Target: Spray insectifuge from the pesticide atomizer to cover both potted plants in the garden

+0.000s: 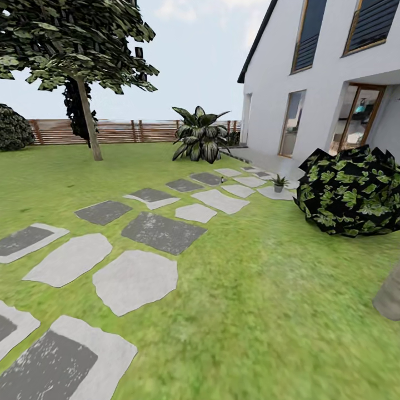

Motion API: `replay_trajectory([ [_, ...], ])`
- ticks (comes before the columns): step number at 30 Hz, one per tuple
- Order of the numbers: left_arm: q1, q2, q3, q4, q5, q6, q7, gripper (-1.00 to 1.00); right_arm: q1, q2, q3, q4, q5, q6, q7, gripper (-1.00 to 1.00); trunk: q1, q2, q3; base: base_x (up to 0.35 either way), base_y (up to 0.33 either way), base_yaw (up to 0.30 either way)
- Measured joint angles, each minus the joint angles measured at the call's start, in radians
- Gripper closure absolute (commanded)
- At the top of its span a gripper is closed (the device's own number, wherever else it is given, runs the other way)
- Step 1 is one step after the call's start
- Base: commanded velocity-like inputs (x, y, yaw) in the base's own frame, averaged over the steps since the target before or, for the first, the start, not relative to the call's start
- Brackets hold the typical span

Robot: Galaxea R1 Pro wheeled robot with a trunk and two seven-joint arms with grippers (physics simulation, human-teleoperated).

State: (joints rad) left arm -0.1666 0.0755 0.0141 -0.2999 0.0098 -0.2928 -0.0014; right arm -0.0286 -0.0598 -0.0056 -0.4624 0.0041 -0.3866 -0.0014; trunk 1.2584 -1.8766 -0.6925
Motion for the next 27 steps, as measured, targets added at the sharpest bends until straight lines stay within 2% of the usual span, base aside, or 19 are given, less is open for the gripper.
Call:
replay_trajectory([
  [11, 0.0, 0.0, 0.0, 0.0, 0.0, 0.0, 0.0, -1.0, 0.0, 0.0, 0.0, 0.0, 0.0, 0.0, 0.0, -1.0, 0.0, 0.0, -0.017, 0.339, 0.009, 0.0],
  [27, 0.0, 0.0, 0.0, 0.0, 0.0, 0.0, 0.0, -1.0, 0.0, 0.0, 0.0, 0.0, 0.0, 0.0, 0.0, -1.0, 0.0, 0.0, -0.02, 0.32, 0.146, 0.0],
])
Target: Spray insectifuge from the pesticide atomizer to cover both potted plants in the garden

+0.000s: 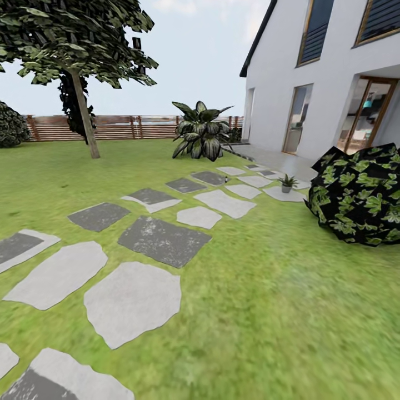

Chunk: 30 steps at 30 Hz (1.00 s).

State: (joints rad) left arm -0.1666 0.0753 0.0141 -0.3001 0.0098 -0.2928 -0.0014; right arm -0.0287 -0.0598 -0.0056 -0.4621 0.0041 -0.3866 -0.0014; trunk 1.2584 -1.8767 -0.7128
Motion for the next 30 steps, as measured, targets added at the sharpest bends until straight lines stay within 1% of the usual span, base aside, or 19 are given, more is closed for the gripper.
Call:
replay_trajectory([
  [8, 0.0, 0.0, 0.0, 0.0, 0.0, 0.0, 0.0, -1.0, 0.0, 0.0, 0.0, 0.0, 0.0, 0.0, 0.0, -1.0, 0.0, 0.0, 0.0, 0.256, 0.22, 0.0],
  [30, 0.0, 0.0, 0.0, 0.0, 0.0, 0.0, 0.0, -1.0, 0.0, 0.0, 0.0, 0.0, 0.001, 0.0, 0.0, -1.0, 0.0, 0.0, 0.0, 0.206, 0.262, 0.0],
])
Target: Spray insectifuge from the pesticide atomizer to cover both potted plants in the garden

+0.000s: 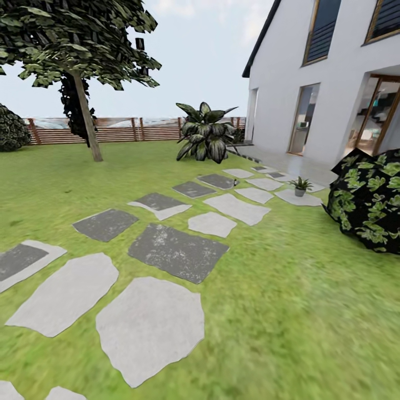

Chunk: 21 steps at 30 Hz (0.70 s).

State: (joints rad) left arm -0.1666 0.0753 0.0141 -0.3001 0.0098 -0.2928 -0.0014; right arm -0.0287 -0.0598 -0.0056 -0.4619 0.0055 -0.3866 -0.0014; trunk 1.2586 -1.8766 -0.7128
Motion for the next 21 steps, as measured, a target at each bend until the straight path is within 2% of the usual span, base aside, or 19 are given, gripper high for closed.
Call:
replay_trajectory([
  [21, 0.0, 0.0, 0.0, 0.0, 0.0, 0.0, 0.0, -1.0, 0.0, 0.0, 0.0, 0.0, 0.0, 0.0, 0.0, -1.0, 0.0, 0.0, 0.0, 0.227, 0.252, 0.0],
])
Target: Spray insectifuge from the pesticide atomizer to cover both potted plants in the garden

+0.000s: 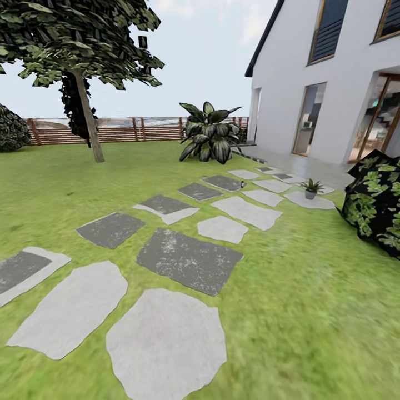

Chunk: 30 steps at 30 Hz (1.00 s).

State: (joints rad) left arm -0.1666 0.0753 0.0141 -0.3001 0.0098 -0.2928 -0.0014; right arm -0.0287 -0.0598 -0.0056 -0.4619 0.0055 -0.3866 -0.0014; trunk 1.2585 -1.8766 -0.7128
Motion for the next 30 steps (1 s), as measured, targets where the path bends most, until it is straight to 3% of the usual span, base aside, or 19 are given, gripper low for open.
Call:
replay_trajectory([
  [30, 0.0, 0.0, 0.0, 0.0, 0.0, 0.0, 0.0, -1.0, 0.0, 0.0, 0.001, 0.0, 0.0, 0.0, 0.0, -1.0, 0.0, 0.0, 0.0, 0.268, 0.22, 0.0],
])
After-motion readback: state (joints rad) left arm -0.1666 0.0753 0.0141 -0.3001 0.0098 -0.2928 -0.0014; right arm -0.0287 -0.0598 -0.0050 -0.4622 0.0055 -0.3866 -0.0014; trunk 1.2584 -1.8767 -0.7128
